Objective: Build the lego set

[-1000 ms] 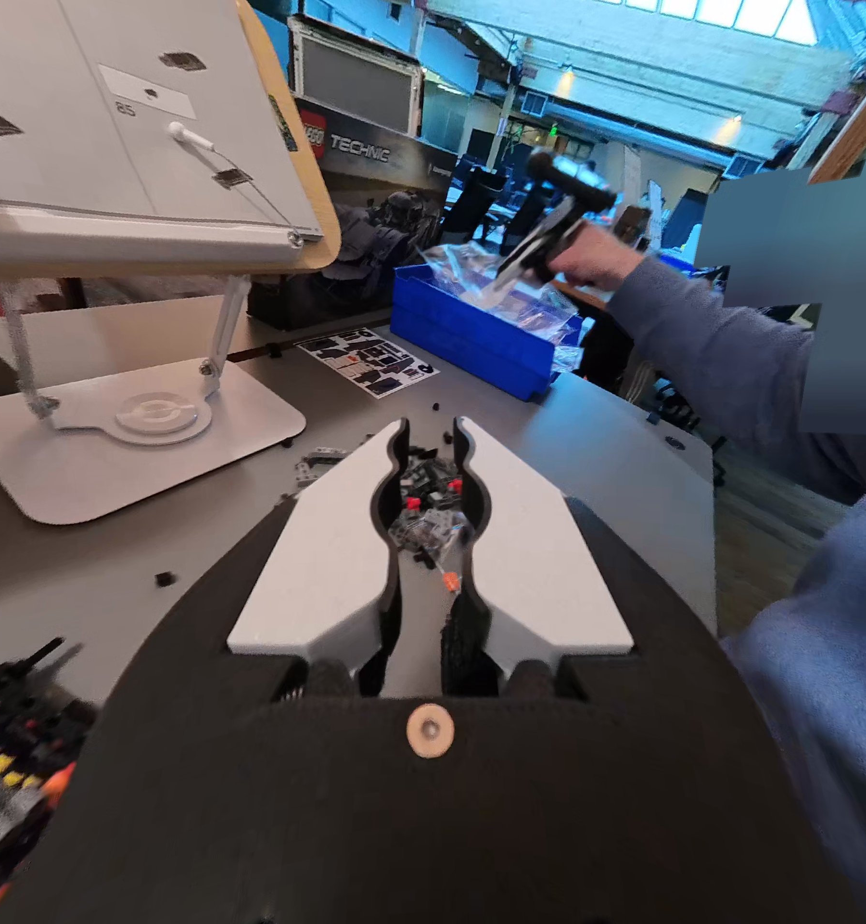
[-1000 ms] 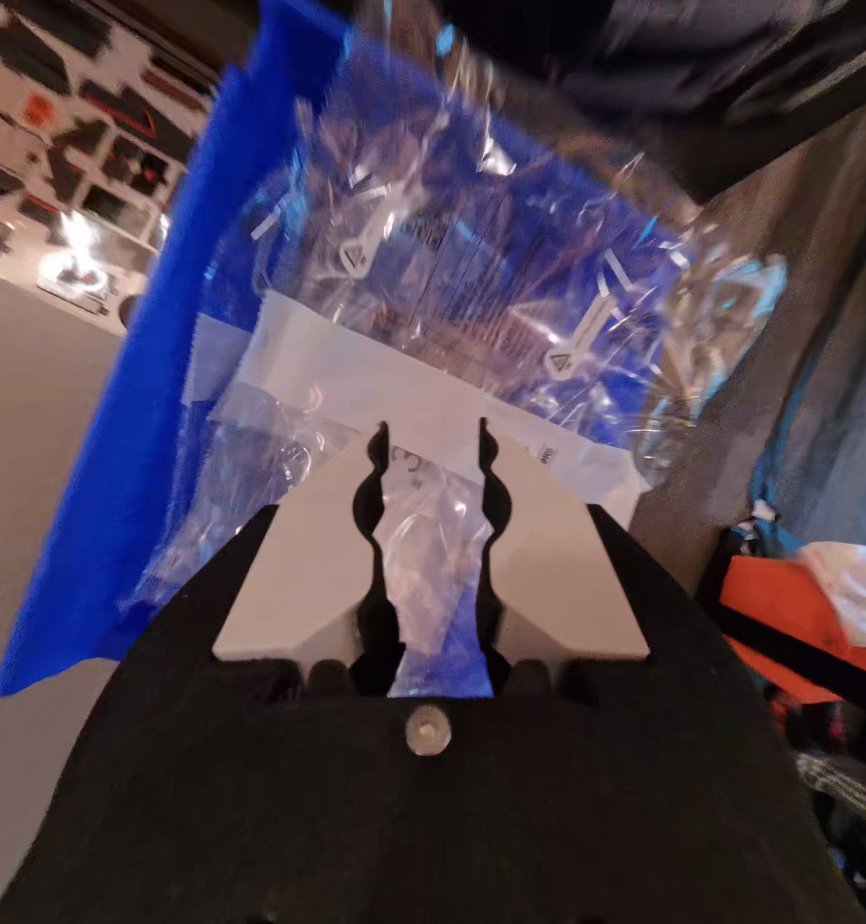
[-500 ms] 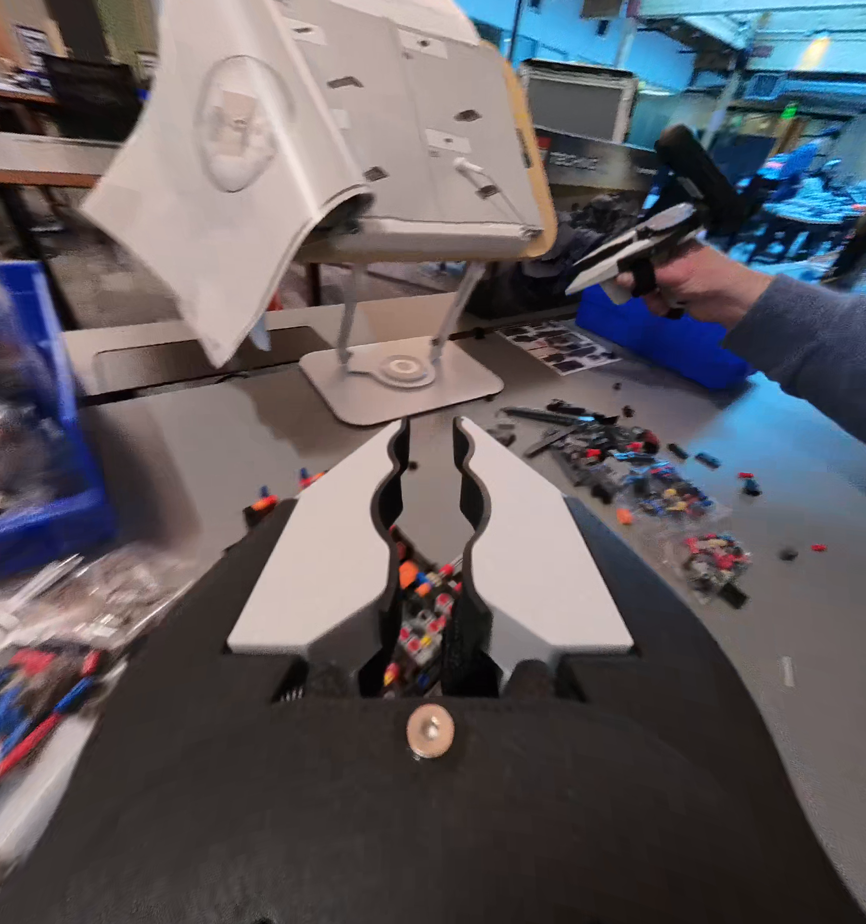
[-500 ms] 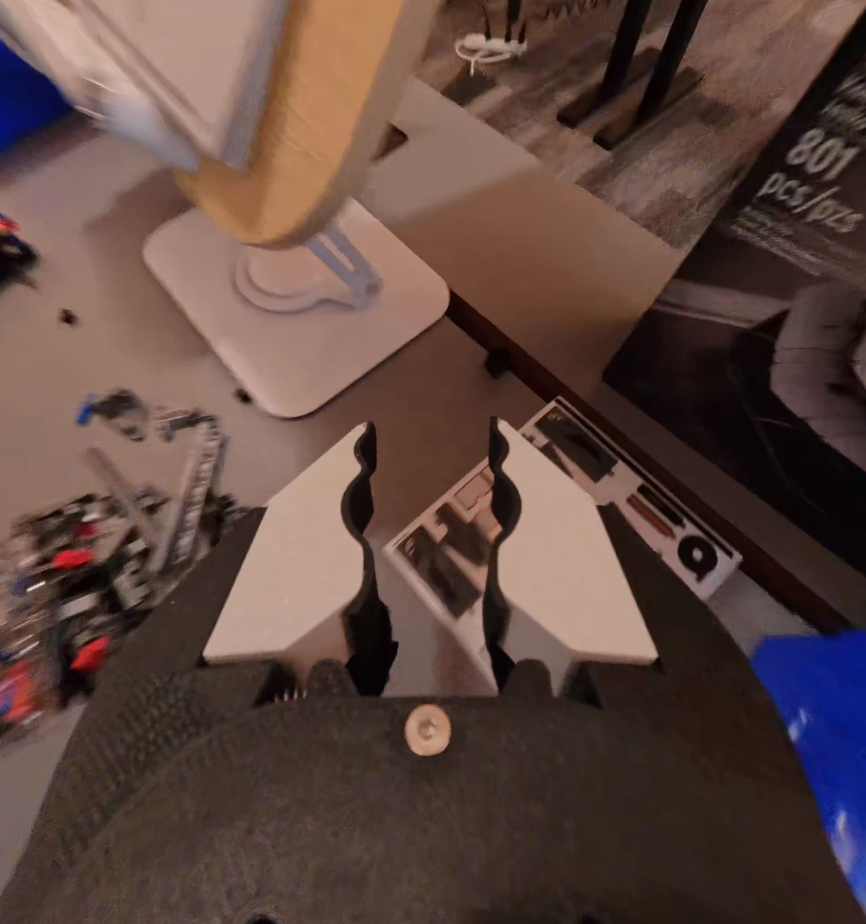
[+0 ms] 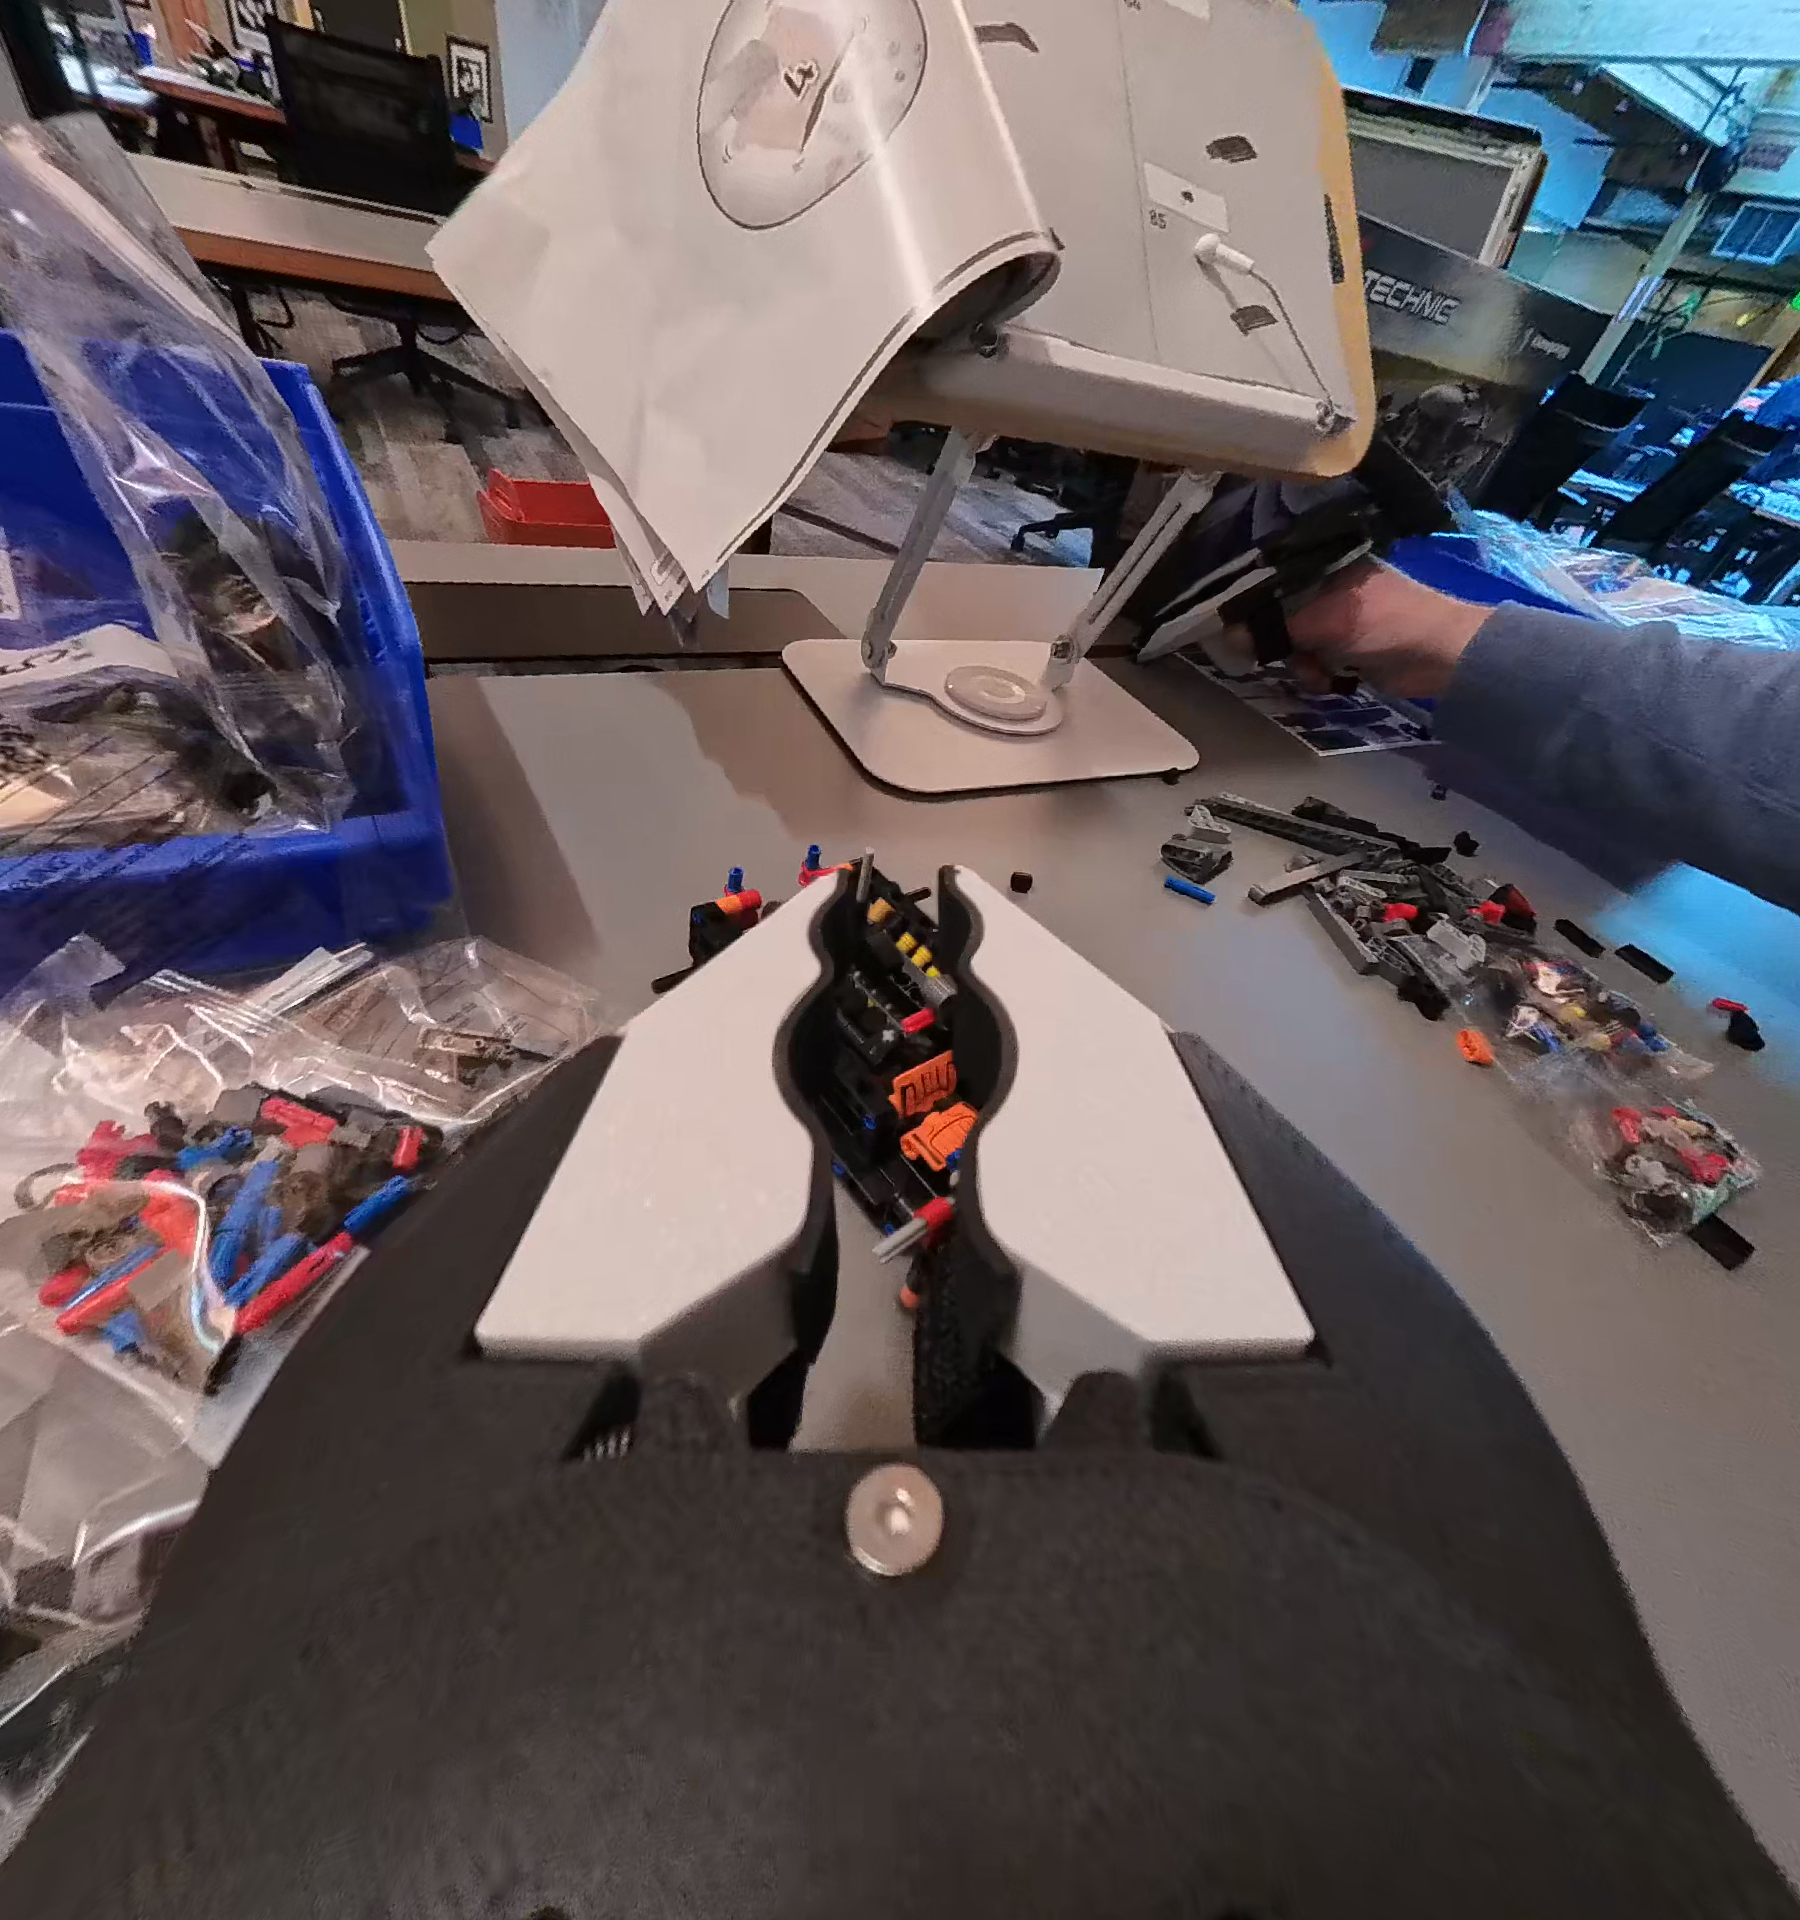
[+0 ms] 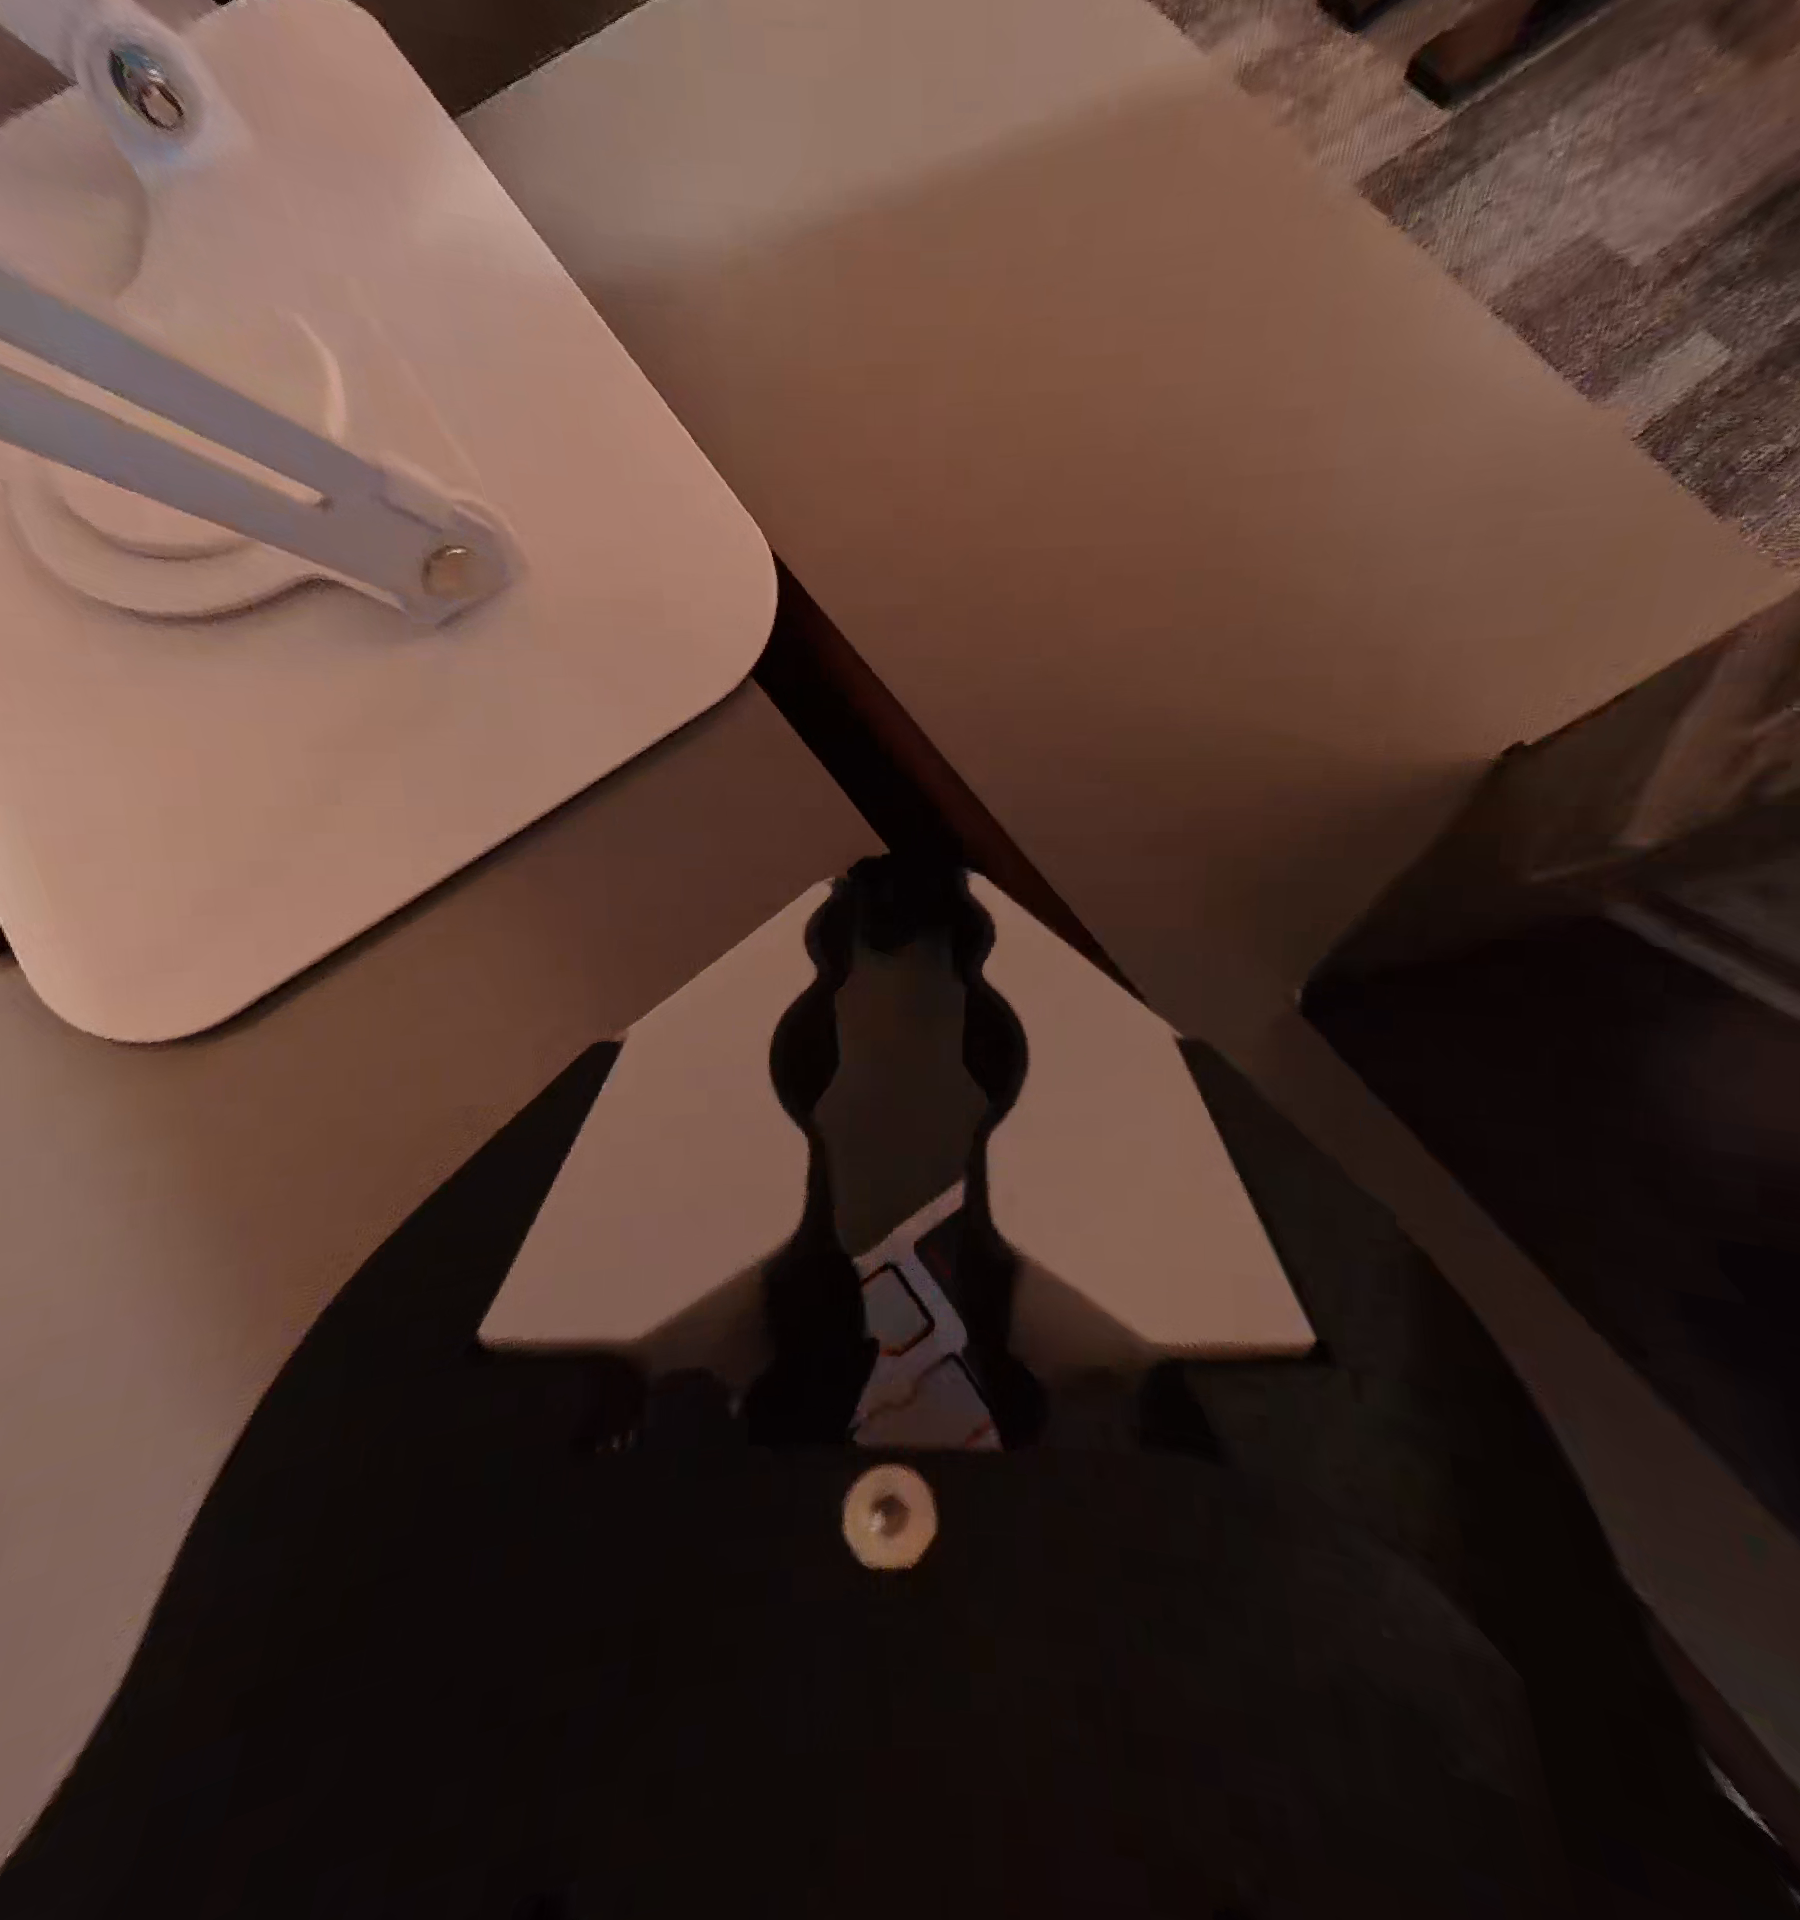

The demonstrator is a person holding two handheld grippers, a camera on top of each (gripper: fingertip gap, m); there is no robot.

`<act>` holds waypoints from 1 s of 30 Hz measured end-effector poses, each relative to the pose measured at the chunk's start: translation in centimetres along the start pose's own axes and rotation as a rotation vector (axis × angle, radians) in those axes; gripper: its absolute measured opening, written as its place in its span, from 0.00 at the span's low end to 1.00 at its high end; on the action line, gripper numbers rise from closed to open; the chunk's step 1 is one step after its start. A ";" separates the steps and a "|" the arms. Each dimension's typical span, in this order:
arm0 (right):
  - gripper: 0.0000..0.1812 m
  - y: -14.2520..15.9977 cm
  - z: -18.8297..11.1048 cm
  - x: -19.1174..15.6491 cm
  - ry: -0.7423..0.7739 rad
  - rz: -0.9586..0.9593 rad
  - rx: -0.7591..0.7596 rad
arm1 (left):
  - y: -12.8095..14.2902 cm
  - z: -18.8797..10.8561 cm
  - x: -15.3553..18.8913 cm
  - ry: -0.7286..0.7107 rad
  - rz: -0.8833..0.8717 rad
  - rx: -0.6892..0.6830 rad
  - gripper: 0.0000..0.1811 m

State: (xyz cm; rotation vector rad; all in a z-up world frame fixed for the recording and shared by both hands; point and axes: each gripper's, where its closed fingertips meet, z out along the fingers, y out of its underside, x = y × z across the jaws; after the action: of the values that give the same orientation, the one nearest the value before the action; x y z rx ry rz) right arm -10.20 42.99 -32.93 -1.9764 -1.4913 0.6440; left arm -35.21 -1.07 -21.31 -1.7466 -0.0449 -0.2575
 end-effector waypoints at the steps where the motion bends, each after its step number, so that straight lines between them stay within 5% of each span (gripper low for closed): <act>1: 0.09 0.0 0.1 -0.1 -0.008 0.002 -0.007 | 0.1 0.2 0.0 0.000 0.003 -0.004 0.07; 4: 0.08 0.1 -1.1 -1.1 -0.039 0.023 -0.011 | 0.3 0.3 0.4 0.008 0.009 -0.012 0.07; 8: 0.08 1.2 -6.8 -4.1 -0.010 0.021 -0.002 | 0.5 0.4 1.0 0.020 -0.002 -0.014 0.07; 15: 0.08 10.2 -16.6 -12.1 0.095 0.066 -0.026 | 1.8 1.5 3.5 0.104 -0.008 -0.042 0.08; 22: 0.09 17.9 -16.3 -13.1 0.161 0.179 -0.087 | 2.3 1.6 5.2 0.150 -0.001 -0.041 0.08; 25: 0.22 17.7 -16.3 -12.5 0.188 0.211 -0.064 | 2.2 1.3 5.2 0.143 0.013 -0.040 0.08; 30: 0.17 14.6 -18.3 -14.0 0.220 0.103 -0.040 | 2.7 1.7 4.6 0.142 -0.009 -0.042 0.08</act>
State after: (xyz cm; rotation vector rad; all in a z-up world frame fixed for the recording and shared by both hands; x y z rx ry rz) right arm 8.62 23.54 -29.45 -2.0906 -1.2864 0.4251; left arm -30.07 -0.47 -23.26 -1.7659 0.0564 -0.3913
